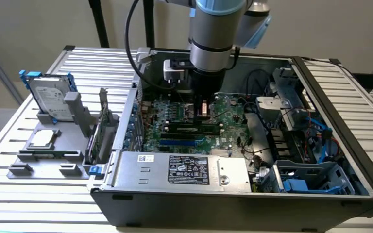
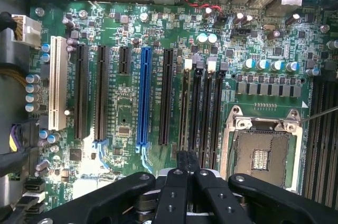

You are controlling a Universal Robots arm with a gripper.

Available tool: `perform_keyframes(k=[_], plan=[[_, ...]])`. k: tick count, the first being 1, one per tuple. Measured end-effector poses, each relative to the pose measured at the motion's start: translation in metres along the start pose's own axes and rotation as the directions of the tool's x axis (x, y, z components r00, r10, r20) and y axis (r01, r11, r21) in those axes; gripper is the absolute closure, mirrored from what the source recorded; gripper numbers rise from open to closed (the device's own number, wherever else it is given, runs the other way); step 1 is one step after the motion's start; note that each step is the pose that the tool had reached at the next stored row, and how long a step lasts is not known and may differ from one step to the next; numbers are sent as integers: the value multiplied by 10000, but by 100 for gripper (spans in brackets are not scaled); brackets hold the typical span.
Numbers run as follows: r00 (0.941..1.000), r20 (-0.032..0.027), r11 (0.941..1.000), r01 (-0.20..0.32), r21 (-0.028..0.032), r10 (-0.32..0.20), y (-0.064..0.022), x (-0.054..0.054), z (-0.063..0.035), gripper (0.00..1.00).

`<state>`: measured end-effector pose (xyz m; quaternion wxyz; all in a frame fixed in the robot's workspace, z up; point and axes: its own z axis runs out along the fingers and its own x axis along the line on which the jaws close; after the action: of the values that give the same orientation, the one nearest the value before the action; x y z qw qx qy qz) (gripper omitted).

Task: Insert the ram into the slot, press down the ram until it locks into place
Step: 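Press down the ram until it locks into place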

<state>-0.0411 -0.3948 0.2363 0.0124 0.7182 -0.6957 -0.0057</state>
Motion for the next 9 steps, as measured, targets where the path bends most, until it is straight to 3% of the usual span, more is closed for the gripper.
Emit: perform_keyframes(k=[9], plan=[[10000,-13,10000,1,-5,-1,8,0,111,90]])
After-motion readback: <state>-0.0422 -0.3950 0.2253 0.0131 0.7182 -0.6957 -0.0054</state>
